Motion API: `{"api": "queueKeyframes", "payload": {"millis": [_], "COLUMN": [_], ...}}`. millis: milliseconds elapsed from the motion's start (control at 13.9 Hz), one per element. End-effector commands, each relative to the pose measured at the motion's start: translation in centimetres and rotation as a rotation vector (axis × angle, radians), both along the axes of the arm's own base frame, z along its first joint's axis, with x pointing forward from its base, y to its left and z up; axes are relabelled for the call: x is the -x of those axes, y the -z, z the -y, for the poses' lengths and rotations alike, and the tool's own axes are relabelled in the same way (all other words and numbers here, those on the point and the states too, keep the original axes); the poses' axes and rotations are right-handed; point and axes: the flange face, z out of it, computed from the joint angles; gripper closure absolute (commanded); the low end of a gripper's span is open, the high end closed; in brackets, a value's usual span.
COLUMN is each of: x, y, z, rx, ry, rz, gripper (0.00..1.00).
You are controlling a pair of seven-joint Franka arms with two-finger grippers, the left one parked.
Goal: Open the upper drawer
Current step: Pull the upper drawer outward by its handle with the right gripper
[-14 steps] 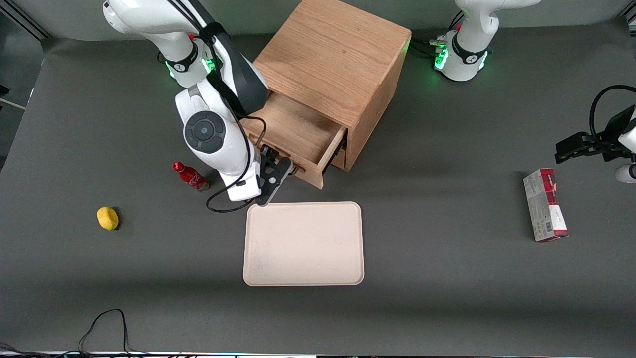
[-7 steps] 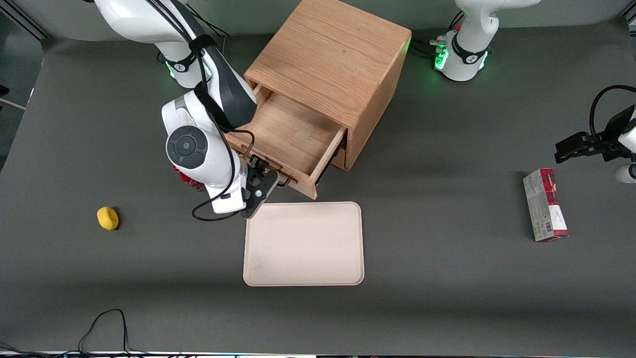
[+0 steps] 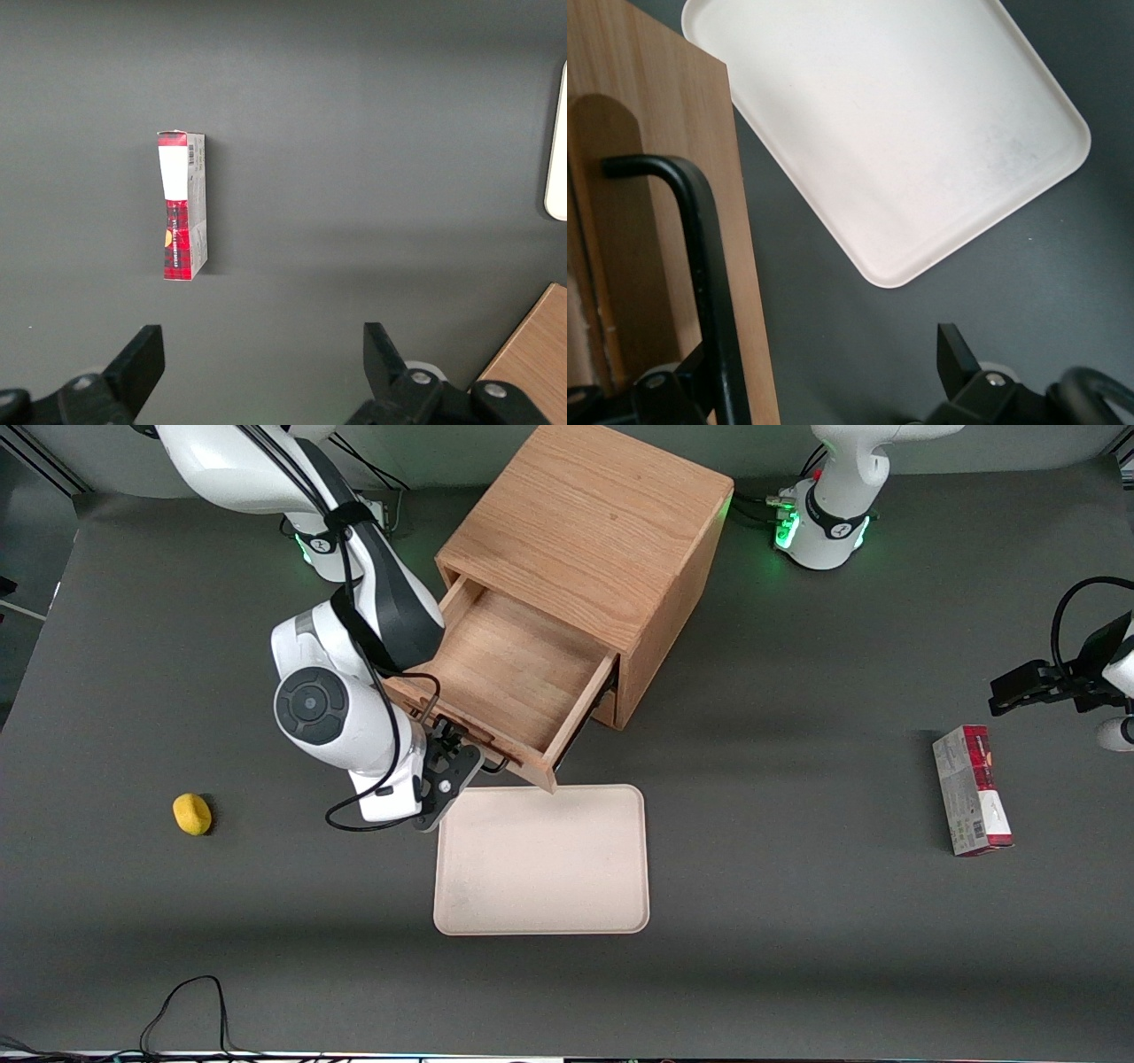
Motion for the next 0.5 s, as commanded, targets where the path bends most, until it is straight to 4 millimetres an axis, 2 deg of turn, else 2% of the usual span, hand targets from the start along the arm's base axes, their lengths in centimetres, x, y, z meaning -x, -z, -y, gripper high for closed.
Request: {"api": "queueKeyframes", "payload": {"millis": [0,144,287,431], "x": [-1.53,-2.11,-2.17,-2.35], "y": [0.11,0.22,0.58,0.12], "z": [0.81,1.61,1.59,1.46], "rx": [0.013,0.012,0.015,0.009], "ry": [-0.014,-0.002,-0.001,0.002], "rz": [0.001,0.002,-0.001,0.007], "gripper": [0.00,0.00,0.00,0.00]}}
